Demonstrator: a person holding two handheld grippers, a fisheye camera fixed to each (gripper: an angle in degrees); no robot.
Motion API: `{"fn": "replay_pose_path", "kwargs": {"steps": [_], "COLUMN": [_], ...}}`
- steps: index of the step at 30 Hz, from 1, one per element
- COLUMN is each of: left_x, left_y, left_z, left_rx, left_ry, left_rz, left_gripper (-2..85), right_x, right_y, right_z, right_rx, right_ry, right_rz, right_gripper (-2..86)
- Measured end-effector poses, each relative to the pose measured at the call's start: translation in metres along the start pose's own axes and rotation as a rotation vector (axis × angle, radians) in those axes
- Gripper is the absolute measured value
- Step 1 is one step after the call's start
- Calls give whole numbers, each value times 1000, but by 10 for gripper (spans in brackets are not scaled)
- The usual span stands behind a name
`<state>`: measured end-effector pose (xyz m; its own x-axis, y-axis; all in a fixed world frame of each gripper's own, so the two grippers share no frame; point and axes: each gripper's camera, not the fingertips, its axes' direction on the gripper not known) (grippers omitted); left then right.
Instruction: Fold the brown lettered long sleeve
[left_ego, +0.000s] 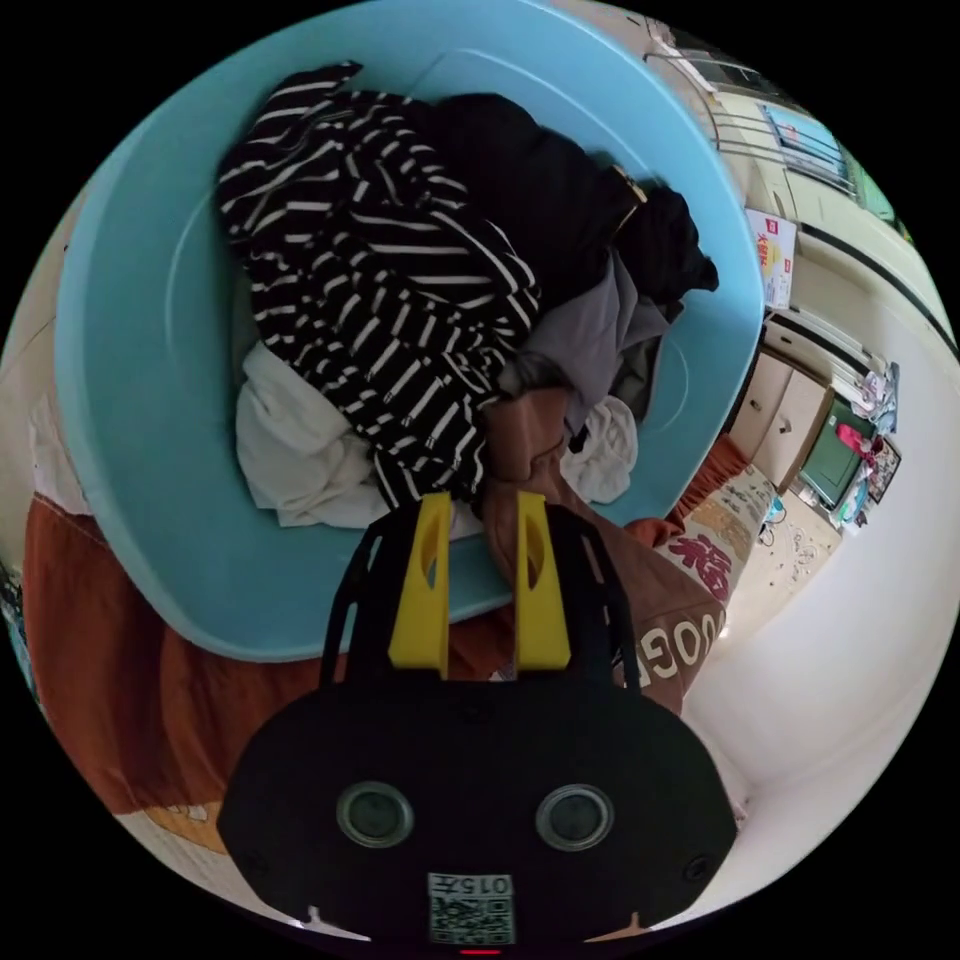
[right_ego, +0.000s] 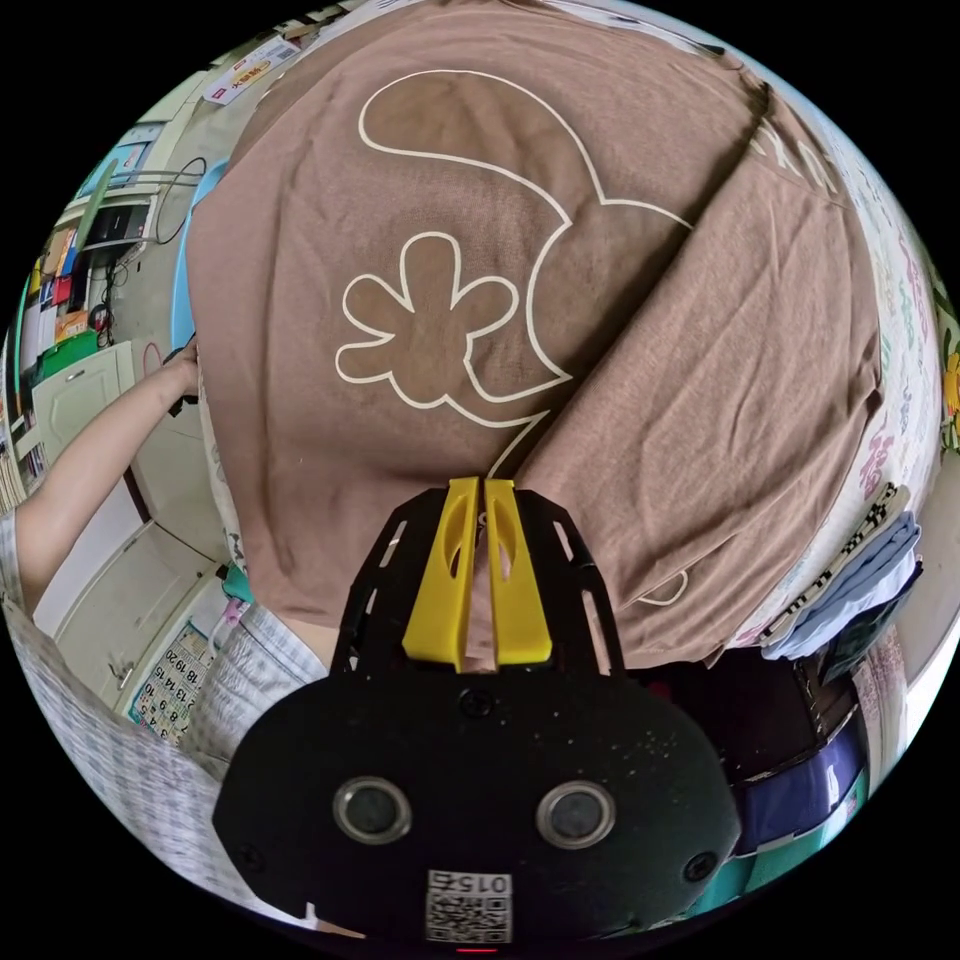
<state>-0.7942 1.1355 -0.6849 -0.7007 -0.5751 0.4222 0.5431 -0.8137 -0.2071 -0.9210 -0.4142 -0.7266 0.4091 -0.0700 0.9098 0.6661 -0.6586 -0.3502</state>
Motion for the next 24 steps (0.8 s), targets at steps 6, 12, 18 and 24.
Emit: {"fn": "replay_pose_path", "kwargs": {"steps": [6,12,18,24], "left_x": [12,20,44,117], "left_y": [-5,18,62,136], "left_z": [25,24,-12,-52], "left_rx": [-88,-101,-39,71], "left_ry": [76,86,186,273], "left_rz": [74,28,139,346], "left_gripper": [116,57,2,-5], "right_x": [0,-1,0,16], "right_y": [0,-4,-6,1], "right_z": [11,36,74,126], "right_rx": [8,9,25,89], "right_ry": [-25,-26,-23,-99], "right_rz": [21,11,1,30], "right_gripper": [1,2,1,-1]}}
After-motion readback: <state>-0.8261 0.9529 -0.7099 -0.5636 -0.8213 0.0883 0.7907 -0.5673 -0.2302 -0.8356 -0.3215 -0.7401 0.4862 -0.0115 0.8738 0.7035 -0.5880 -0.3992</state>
